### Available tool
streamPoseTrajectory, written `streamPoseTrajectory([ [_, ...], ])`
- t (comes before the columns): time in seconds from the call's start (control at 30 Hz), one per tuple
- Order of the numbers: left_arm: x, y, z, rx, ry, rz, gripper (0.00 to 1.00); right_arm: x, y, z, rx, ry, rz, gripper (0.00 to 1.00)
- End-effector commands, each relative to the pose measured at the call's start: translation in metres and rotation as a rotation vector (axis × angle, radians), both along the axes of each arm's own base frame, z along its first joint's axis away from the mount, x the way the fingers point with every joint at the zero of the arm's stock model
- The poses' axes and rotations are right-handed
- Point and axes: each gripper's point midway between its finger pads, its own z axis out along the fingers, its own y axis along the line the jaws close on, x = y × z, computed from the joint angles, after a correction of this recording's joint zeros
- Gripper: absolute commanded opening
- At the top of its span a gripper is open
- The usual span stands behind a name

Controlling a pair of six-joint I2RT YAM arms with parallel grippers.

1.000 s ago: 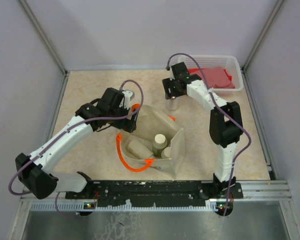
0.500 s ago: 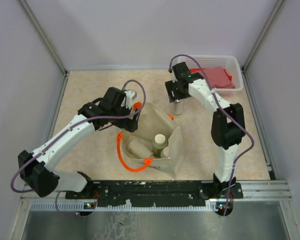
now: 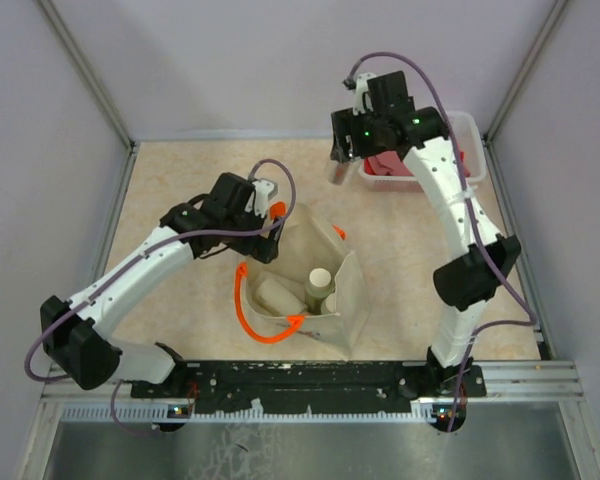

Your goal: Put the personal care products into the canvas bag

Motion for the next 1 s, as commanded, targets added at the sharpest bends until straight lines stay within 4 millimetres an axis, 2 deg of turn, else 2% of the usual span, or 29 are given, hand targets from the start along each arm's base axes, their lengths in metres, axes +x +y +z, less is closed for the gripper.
streamPoseTrajectory([
  [0.0,0.009,0.000,-0.007,0.043,-0.004,-0.011,1.00,-0.054,0.015,0.130,0.236,-0.235,0.163,0.00],
  [0.23,0.032,0.004,-0.010,0.117,-0.011,0.044,1.00,-0.116,0.017,0.156,0.334,-0.238,0.288,0.00],
  [0.4,0.041,0.004,-0.008,0.128,-0.025,0.058,1.00,-0.146,0.020,0.160,0.365,-0.221,0.360,0.00],
  [0.7,0.047,0.007,-0.007,0.110,-0.036,0.077,1.00,-0.186,0.040,0.131,0.314,-0.124,0.437,0.00],
  [0.87,0.046,0.009,-0.008,0.107,-0.033,0.075,1.00,-0.205,0.051,0.124,0.327,-0.100,0.472,0.00],
  [0.97,0.052,0.003,-0.003,0.078,-0.066,0.073,1.00,-0.215,0.058,0.120,0.314,-0.088,0.496,0.00],
])
